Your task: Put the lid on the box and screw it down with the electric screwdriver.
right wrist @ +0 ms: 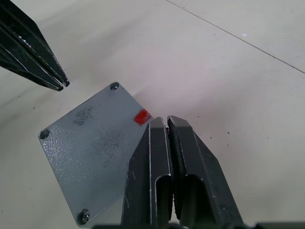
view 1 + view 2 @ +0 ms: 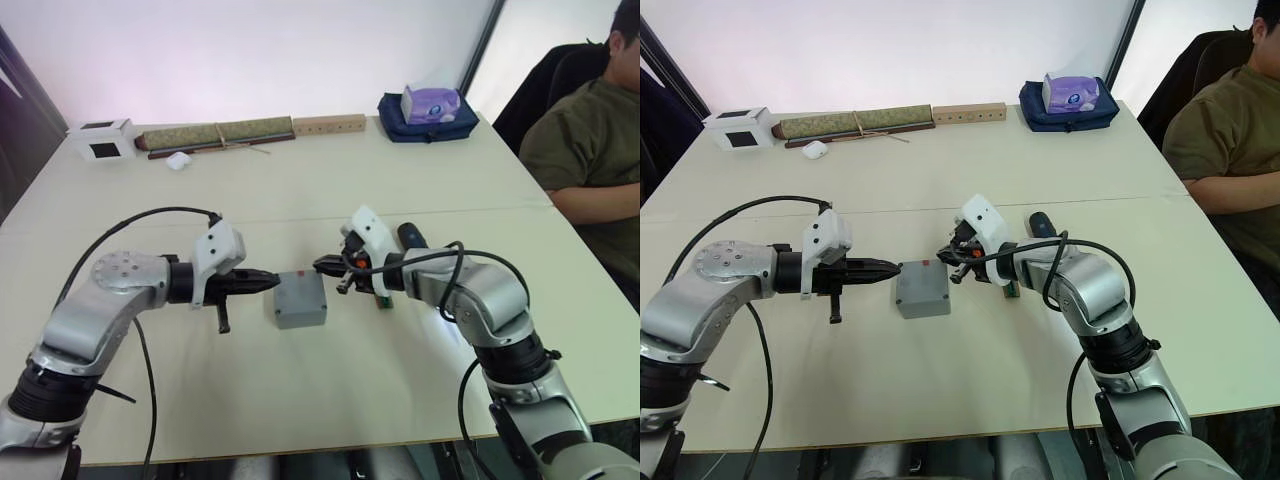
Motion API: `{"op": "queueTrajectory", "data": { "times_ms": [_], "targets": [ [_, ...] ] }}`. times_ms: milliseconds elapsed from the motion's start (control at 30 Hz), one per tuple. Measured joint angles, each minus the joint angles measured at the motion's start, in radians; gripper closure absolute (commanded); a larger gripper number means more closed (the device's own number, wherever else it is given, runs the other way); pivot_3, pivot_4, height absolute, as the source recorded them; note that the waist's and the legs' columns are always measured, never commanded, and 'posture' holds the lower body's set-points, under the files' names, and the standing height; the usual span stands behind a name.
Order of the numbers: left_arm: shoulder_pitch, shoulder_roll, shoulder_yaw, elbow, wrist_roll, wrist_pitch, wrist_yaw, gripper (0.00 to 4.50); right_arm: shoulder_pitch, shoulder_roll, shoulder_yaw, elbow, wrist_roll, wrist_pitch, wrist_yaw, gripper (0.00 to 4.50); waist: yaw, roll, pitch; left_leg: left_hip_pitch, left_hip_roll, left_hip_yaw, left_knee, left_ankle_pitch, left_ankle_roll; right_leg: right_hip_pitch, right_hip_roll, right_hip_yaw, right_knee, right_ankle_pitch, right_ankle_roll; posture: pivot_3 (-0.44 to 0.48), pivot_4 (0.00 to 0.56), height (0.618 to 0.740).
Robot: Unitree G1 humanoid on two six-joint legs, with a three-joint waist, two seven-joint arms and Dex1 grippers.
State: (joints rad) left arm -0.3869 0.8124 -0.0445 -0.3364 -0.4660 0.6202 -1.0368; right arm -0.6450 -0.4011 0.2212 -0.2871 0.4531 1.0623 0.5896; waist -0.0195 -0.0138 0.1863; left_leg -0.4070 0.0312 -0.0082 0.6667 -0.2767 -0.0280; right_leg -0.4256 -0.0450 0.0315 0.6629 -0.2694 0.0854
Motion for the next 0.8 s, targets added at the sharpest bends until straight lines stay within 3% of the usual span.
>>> {"op": "queueTrajectory", "data": {
  "times_ms": [800],
  "targets": [
    [0.001,-0.001,-0.001,-0.010,-0.001,0.000,0.015,4.50,0.002,-0.008,0.047,0.036,-0.047,-0.045,0.013,4.48,0.000,0.000,0.000,0.000,0.000,0.000,0.000,0.000,0.000,0.000,0.000,0.000,0.000,0.000,0.000,0.000,0.150,0.740]
  ]
}}
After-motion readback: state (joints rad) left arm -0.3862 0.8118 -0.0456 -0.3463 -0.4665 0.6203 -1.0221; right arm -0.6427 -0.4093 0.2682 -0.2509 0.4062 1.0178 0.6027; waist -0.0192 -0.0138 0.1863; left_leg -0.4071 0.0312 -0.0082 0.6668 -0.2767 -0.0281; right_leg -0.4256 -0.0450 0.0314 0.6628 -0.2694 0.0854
